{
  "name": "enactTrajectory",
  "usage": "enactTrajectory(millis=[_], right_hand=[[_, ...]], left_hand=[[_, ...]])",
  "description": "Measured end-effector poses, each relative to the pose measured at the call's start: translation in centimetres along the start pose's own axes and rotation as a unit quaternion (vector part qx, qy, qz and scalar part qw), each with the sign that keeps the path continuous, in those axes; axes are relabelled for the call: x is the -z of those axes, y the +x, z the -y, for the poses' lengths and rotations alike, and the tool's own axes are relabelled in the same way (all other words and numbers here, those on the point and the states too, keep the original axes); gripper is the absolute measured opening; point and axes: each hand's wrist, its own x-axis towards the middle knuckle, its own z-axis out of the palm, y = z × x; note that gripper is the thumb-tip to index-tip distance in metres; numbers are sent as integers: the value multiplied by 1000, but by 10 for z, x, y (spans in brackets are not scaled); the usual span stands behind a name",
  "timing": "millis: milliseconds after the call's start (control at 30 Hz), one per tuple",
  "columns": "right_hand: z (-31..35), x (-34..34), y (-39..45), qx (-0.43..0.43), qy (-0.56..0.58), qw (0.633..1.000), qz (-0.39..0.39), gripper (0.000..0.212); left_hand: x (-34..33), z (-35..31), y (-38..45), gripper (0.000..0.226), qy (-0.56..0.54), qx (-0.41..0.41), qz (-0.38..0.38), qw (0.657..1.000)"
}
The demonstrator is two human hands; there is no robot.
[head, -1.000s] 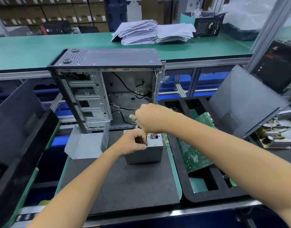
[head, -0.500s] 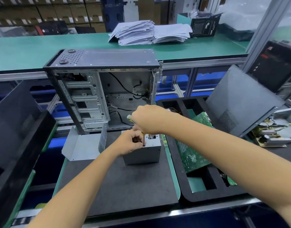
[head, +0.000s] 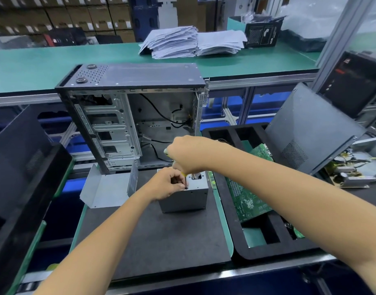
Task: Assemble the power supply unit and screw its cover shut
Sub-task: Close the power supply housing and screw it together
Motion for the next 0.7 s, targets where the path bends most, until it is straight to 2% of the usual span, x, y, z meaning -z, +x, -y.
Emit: enactTrajectory(millis=[133, 200, 433, 533, 700], right_hand=[[-5, 5, -1, 7, 13, 1000, 27, 30], [-13, 8, -5, 11, 46, 999, 26, 28], [-41, 13, -14, -24, 187, 978, -88, 25], [-46, 2, -8, -62, 242, 965, -81, 34], [-64, -24, 2, -133, 307, 940, -66, 30]], left_hand=[[1, -3, -1, 11, 2, -17, 2, 1000], [1, -2, -1, 7, 7, -28, -1, 1000], [-5, 0, 3, 9, -14, -6, -27, 1000], [-3, -1, 9, 12, -24, 21, -19, 999], [2, -7, 15, 20, -35, 29, 29, 999]])
